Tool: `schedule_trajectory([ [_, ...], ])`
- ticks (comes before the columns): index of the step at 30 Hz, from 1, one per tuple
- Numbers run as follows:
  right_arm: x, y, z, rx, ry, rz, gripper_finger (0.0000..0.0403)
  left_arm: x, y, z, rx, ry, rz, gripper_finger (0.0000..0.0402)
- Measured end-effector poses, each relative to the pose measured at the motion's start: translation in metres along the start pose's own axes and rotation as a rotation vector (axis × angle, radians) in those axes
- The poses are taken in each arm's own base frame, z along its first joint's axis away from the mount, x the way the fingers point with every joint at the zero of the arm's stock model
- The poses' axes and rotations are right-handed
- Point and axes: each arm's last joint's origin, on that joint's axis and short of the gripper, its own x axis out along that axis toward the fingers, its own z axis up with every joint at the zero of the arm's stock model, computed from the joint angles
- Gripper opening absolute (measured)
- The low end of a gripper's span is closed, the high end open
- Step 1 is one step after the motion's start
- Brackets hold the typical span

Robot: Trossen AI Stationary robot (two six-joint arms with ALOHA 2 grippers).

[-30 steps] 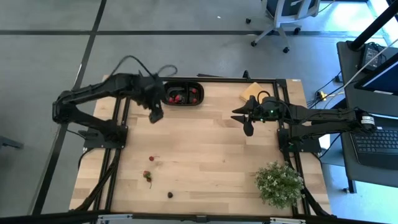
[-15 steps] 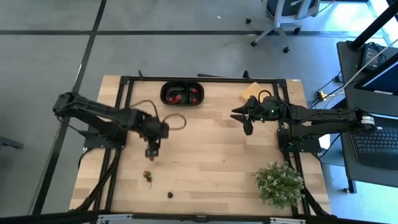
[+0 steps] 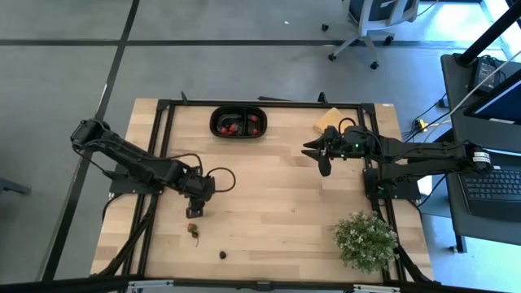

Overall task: Pick and placing Produce into tupperware
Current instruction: Put the top red cherry into the black bin

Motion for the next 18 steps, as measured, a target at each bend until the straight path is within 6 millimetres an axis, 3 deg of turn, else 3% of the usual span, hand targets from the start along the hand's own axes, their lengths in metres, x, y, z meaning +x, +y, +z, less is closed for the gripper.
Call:
schedule_trajectory([
  [6, 0.000, 0.000, 0.000, 0.001, 0.000, 0.000, 0.0141, 0.009, -0.004, -0.003, -0.004, -0.046, -0.032, 0.0203],
  [18, 0.000, 0.000, 0.000, 0.002, 0.000, 0.000, 0.0141, 0.038, -0.005, -0.005, -0.027, 0.049, 0.008, 0.0203],
])
